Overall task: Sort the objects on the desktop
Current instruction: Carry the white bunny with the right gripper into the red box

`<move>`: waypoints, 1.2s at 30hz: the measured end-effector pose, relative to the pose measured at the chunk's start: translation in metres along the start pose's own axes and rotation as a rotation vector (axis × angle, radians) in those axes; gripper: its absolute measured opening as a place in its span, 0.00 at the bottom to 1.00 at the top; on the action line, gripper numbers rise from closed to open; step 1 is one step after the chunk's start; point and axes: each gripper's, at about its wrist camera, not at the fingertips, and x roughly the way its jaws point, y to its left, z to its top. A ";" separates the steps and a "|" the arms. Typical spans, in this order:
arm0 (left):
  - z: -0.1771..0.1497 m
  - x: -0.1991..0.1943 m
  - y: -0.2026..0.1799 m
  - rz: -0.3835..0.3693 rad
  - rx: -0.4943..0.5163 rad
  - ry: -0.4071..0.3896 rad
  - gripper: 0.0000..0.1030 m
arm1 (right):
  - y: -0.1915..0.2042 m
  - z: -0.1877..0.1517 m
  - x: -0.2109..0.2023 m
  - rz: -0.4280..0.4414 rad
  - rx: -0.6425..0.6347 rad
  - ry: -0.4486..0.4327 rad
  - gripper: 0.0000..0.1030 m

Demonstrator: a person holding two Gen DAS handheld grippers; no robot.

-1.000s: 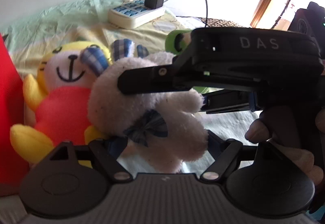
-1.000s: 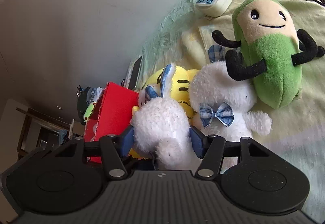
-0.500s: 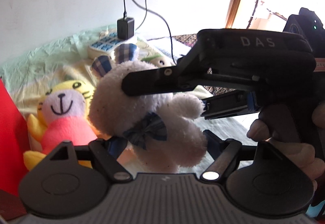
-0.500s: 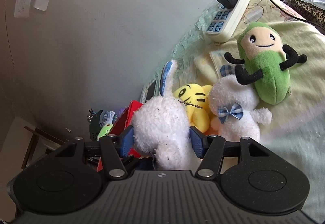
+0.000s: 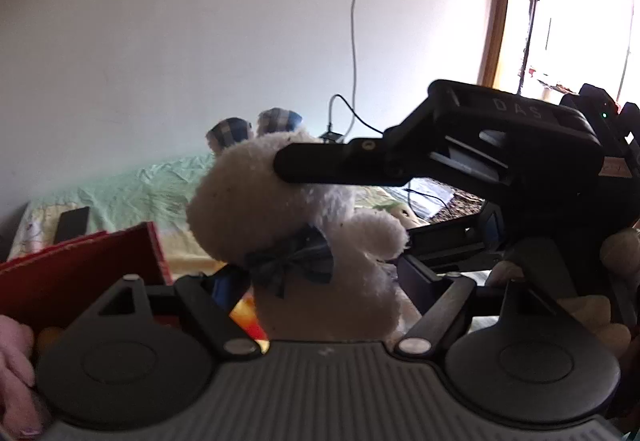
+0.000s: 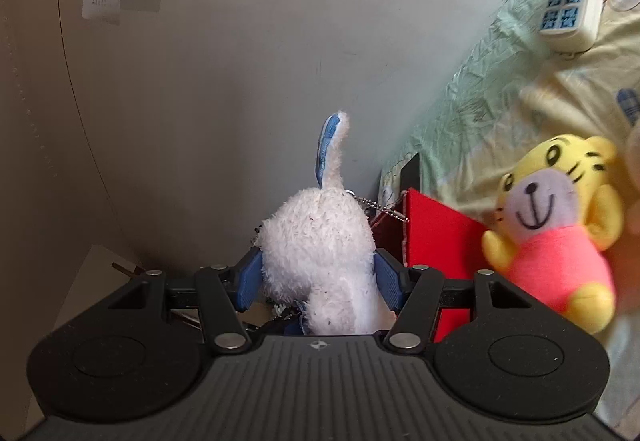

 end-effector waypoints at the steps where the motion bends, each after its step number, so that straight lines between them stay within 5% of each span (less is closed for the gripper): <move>1: -0.001 -0.004 0.010 0.017 -0.007 -0.005 0.79 | 0.002 -0.002 0.012 0.010 0.009 0.012 0.60; 11: -0.026 -0.025 0.108 0.144 -0.101 0.032 0.77 | -0.003 -0.042 0.118 -0.005 0.115 0.098 0.60; 22: -0.055 -0.016 0.168 0.209 -0.126 0.134 0.77 | -0.004 -0.065 0.186 -0.246 0.077 0.224 0.60; 27: -0.063 -0.006 0.181 0.201 -0.115 0.167 0.77 | -0.005 -0.067 0.208 -0.352 0.039 0.305 0.60; 36: -0.074 0.003 0.193 0.128 -0.164 0.219 0.77 | -0.003 -0.068 0.212 -0.401 -0.011 0.381 0.65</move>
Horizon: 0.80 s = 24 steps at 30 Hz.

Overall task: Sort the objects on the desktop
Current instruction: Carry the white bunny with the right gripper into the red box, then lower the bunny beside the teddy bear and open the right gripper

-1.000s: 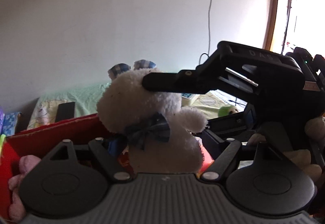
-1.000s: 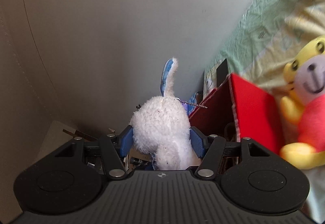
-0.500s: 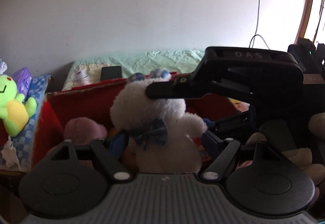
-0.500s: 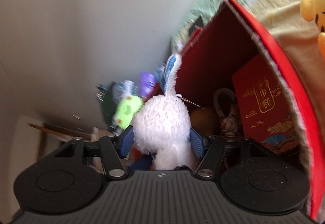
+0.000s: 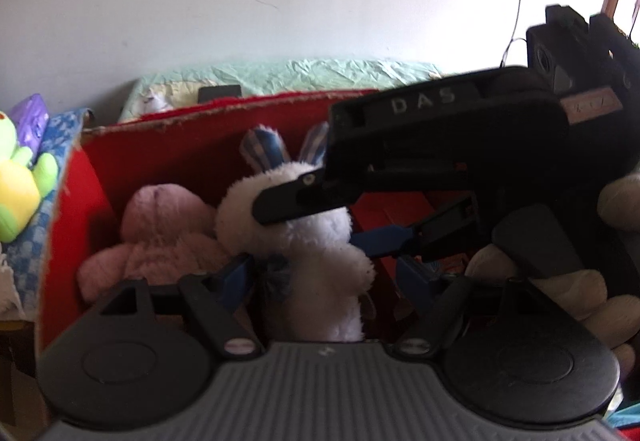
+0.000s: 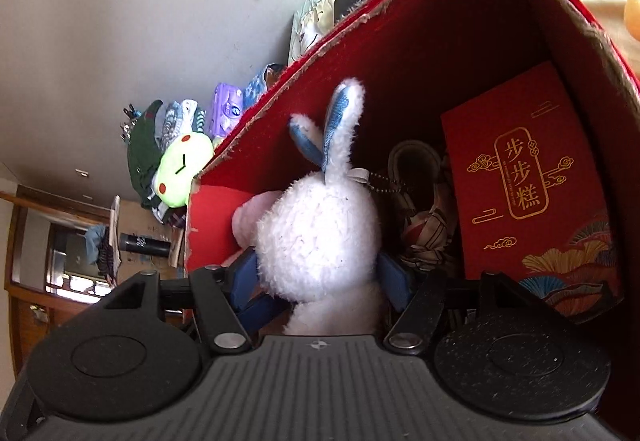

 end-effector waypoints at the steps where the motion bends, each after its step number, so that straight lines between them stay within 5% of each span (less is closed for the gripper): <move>1: -0.001 0.002 0.000 -0.009 0.005 0.006 0.77 | 0.001 0.001 -0.003 -0.011 -0.009 -0.006 0.67; 14: -0.004 0.010 0.000 -0.098 -0.012 0.032 0.80 | 0.019 0.003 -0.023 -0.234 -0.167 -0.163 0.63; 19: 0.001 0.017 0.006 -0.108 -0.031 0.036 0.80 | 0.012 0.008 -0.009 -0.146 -0.129 -0.094 0.52; 24: -0.002 0.006 0.012 -0.091 -0.065 0.032 0.81 | 0.023 0.000 0.007 -0.109 -0.196 -0.007 0.53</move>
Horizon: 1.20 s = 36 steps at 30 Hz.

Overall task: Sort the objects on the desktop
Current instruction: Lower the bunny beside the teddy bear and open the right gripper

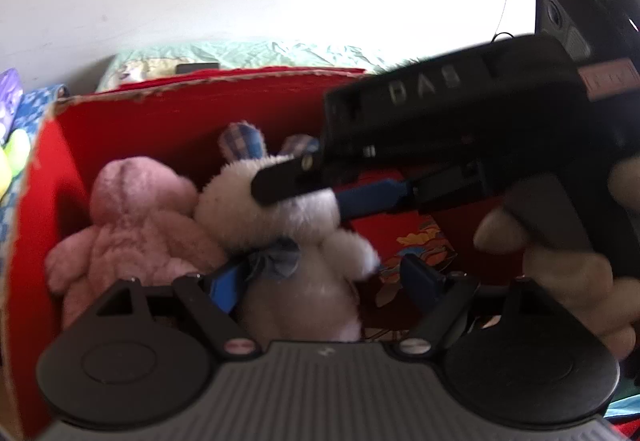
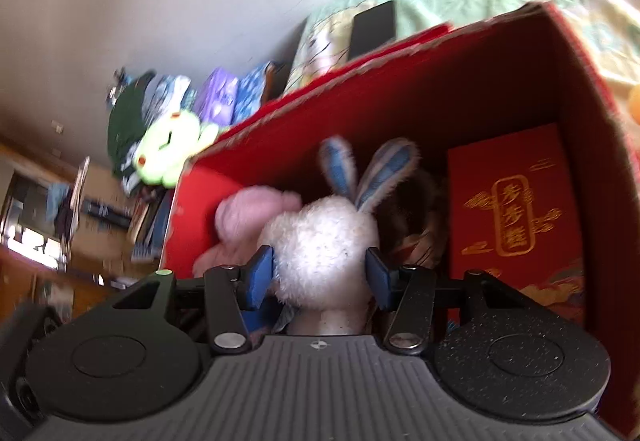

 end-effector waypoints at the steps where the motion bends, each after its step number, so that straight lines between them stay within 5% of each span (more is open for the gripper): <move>1: -0.001 -0.002 0.001 0.000 -0.010 -0.005 0.81 | 0.001 -0.001 0.003 0.010 -0.003 0.018 0.54; 6: -0.001 -0.002 0.000 0.003 -0.022 -0.013 0.82 | -0.013 -0.002 0.010 0.015 0.092 0.034 0.55; 21: 0.005 -0.001 -0.017 0.072 -0.053 0.004 0.83 | -0.002 -0.006 -0.017 -0.066 0.015 -0.111 0.60; 36: 0.013 -0.003 -0.023 0.181 -0.100 -0.002 0.89 | 0.001 -0.029 -0.032 -0.126 -0.047 -0.138 0.53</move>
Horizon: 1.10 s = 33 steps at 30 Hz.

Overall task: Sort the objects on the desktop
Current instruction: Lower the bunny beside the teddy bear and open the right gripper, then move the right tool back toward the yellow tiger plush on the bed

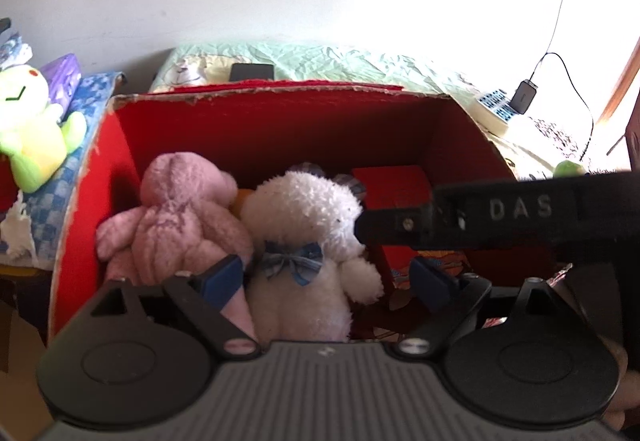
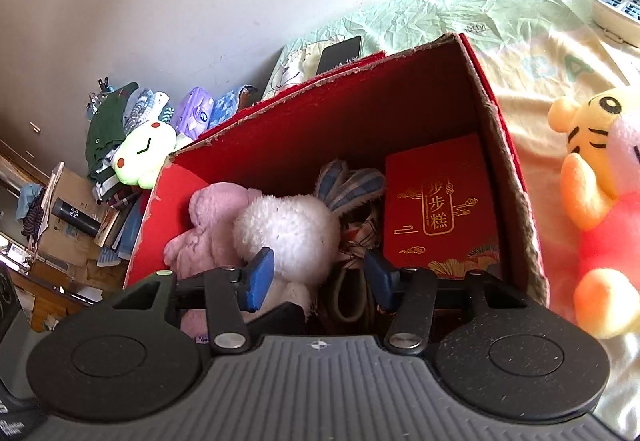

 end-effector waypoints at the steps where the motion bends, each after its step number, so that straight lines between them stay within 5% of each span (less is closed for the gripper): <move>1: -0.002 -0.002 0.001 0.007 -0.005 0.000 0.88 | 0.000 -0.001 -0.002 0.000 0.000 -0.005 0.53; 33: -0.013 -0.050 -0.033 0.202 0.007 -0.087 0.89 | -0.016 -0.043 -0.076 0.186 -0.001 -0.256 0.49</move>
